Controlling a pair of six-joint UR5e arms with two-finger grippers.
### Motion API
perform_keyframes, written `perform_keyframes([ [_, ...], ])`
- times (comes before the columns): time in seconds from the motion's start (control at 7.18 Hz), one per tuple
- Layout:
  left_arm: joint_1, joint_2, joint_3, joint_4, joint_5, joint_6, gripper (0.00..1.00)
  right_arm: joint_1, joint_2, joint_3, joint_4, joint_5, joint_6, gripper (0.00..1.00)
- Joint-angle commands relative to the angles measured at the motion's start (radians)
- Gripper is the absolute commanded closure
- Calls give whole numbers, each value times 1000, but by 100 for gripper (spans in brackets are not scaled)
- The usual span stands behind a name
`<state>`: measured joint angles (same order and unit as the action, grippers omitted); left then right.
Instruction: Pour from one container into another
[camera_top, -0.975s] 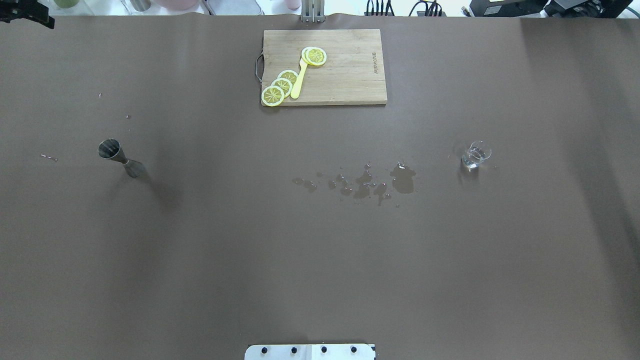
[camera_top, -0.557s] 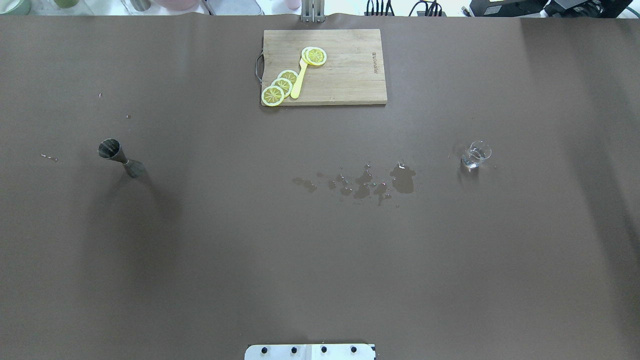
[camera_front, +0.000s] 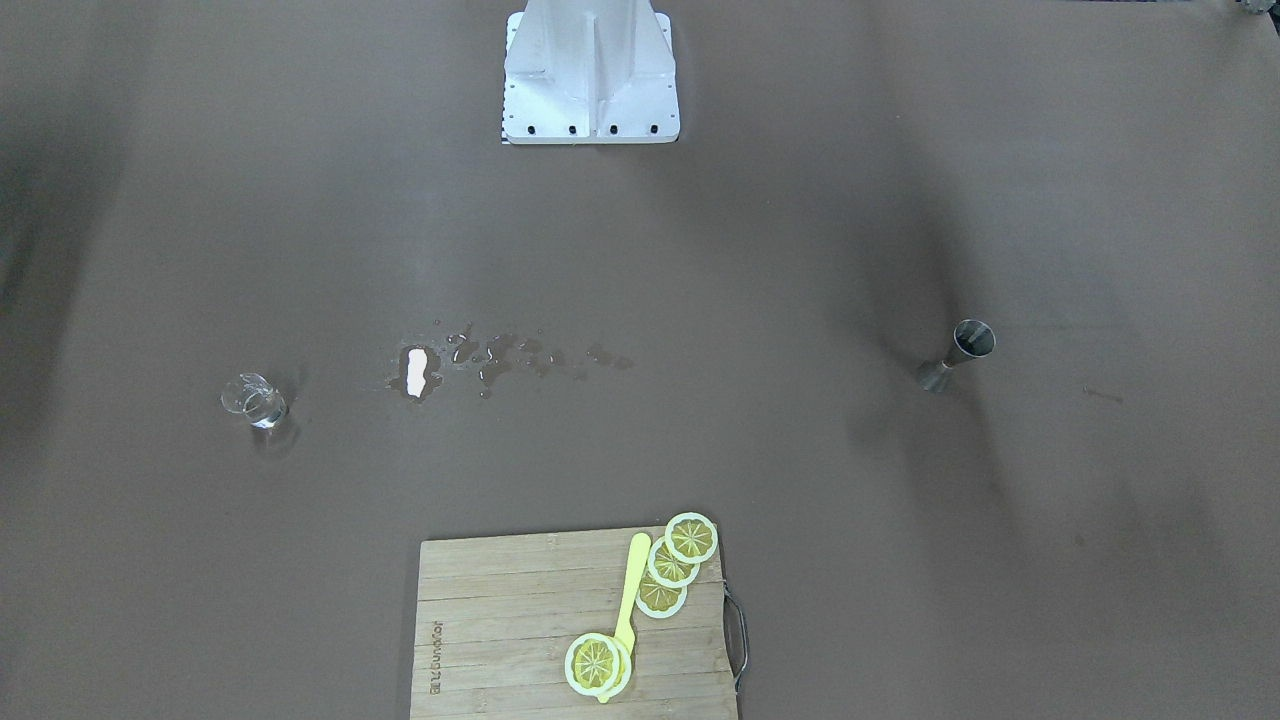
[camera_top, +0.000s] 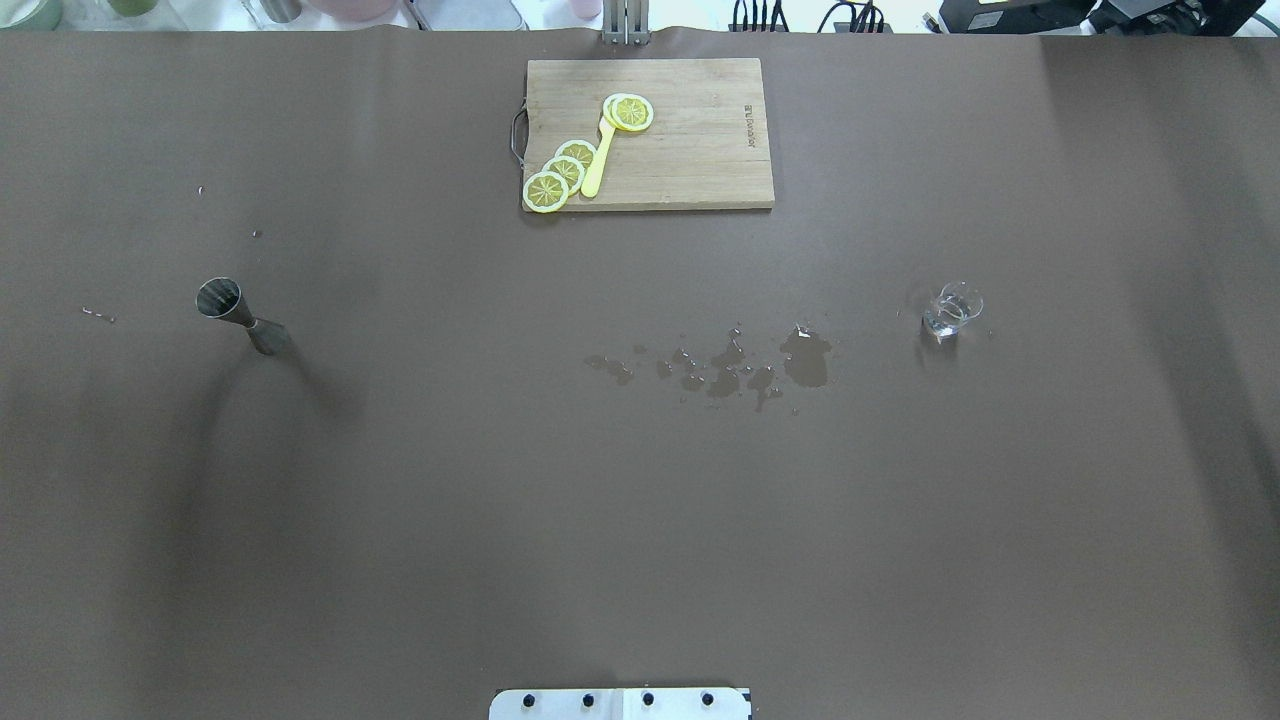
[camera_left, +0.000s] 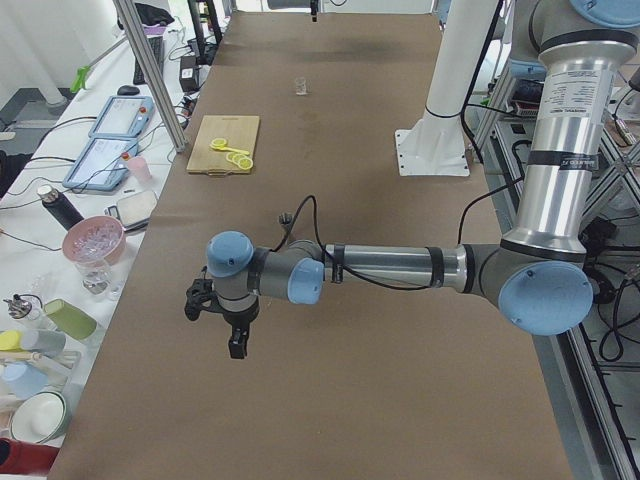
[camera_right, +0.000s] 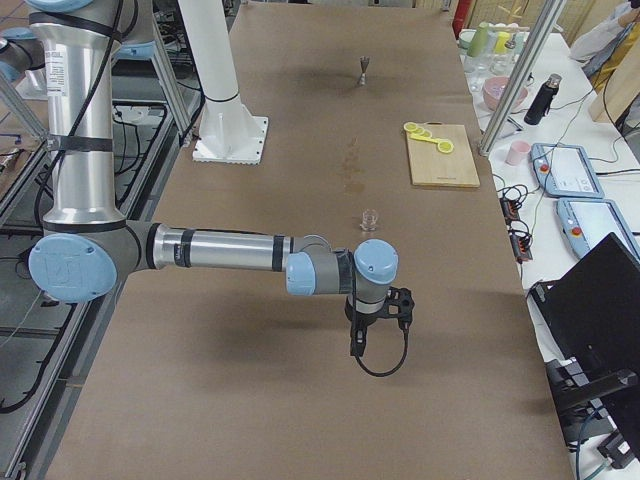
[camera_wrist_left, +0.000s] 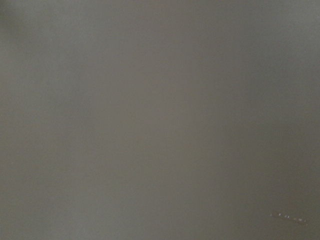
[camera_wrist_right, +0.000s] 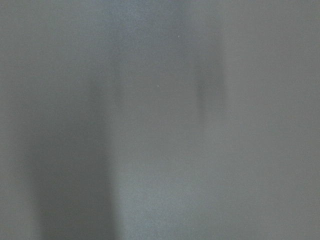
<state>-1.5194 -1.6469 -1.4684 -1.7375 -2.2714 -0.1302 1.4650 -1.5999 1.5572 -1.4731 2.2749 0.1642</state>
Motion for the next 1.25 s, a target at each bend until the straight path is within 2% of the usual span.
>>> perform_keyframes([
  [0.0,-10,87,-30,-39,-40,-43,1,0,-2,-3,8,0,2,0],
  [0.28,-31,143,-49,-43,-39,-37,1,0,-3,-3,10,0,2,0],
  [0.7,-48,159,-50,-42,-40,-66,1,0,-2,-3,10,3,2,0],
  [0.97,-42,139,-55,-42,-40,-126,1,0,-2,-6,10,0,2,0],
  [1.11,-38,121,-59,-39,-31,-220,1,0,0,-8,10,0,0,0],
])
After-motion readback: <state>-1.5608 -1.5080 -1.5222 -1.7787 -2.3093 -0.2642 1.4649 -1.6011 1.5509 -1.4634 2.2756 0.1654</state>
